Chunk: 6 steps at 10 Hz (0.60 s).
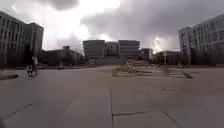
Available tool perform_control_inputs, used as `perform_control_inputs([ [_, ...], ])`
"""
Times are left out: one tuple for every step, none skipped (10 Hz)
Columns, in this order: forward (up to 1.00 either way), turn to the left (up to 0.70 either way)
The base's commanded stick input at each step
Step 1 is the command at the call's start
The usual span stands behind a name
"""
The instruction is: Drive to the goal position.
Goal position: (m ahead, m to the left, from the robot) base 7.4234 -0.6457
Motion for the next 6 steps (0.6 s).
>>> perform_control_inputs([
  [1.00, 0.00],
  [1.00, 0.00],
  [1.00, 0.00],
  [1.00, 0.00],
  [1.00, 0.00],
  [1.00, 0.00],
])
